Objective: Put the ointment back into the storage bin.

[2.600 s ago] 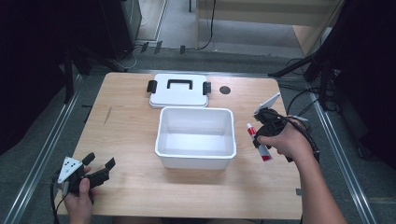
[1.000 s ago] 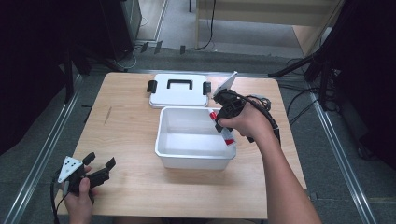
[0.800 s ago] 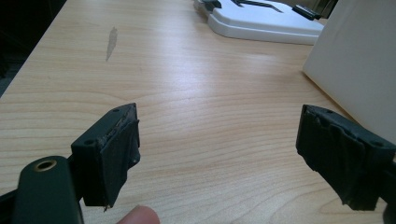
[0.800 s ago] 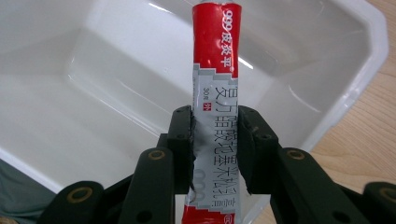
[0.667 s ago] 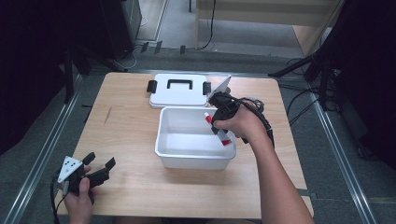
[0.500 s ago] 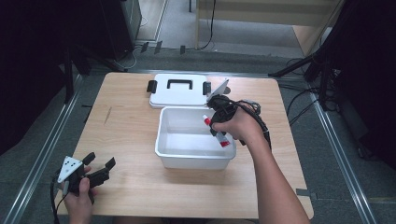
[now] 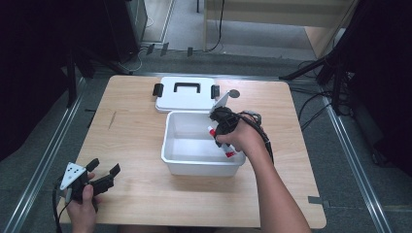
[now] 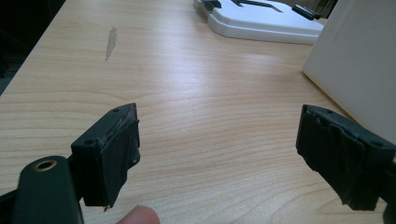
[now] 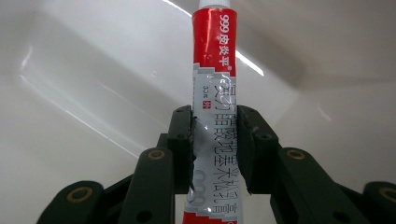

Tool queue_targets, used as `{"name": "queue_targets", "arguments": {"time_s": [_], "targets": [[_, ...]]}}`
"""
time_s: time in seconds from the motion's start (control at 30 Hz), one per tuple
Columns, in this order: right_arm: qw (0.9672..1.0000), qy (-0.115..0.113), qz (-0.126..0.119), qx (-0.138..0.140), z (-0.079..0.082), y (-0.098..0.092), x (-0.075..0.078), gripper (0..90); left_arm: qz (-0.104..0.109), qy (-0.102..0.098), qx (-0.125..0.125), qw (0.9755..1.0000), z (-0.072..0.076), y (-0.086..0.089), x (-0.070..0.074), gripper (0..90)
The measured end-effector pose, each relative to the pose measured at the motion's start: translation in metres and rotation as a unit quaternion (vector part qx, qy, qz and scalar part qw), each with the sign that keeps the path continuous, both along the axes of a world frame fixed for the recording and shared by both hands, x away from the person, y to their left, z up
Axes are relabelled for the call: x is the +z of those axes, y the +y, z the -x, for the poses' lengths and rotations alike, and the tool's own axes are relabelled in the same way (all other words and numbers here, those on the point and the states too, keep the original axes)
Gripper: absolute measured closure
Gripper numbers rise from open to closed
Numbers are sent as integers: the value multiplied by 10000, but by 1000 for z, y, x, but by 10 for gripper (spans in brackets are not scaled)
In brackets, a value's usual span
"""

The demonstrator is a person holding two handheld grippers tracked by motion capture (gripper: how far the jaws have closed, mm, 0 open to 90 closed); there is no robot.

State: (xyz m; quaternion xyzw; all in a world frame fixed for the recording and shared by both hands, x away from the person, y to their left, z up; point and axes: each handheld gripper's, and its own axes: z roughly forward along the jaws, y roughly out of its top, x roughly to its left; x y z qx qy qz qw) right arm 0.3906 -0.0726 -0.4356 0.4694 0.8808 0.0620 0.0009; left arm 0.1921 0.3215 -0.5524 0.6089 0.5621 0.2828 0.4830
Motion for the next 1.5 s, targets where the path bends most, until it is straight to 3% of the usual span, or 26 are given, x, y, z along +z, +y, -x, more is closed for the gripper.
{"name": "queue_targets", "arguments": {"time_s": [0.13, 0.4, 0.73, 0.87, 1.1, 1.27, 1.3, 1.4, 1.5], "targets": [[9995, -82, 304, 91, 0, 3, -14, 699, 2, 8, -12, 10000, 0, 0, 0, 144], [9982, -91, 574, 116, 0, 9, -26, 699, 3, 10, -16, 10000, 0, 0, 0, 144], [9986, -85, 499, 164, 0, 9, -27, 699, 6, 15, -18, 10000, 0, 0, 0, 144], [9985, -178, 404, 334, 1, 7, -24, 684, 4, 17, -17, 10000, 0, 0, 0, 144], [9970, -417, 171, 629, 5, 6, -13, 433, -5, 21, -13, 10000, 0, 0, 0, 144], [9969, -480, 138, 607, 7, 4, -5, 345, 1, 18, -12, 10000, 0, 0, 0, 144], [9969, -506, 126, 597, 8, 2, -1, 278, 0, 17, -10, 10000, 0, 0, 0, 144], [9967, -524, 112, 613, 10, 2, 3, 221, -6, 21, -9, 10000, 0, 0, 0, 144], [9962, -580, -19, 644, 15, 1, 15, 86, -11, 22, -10, 10000, 0, 0, 0, 144]]}}
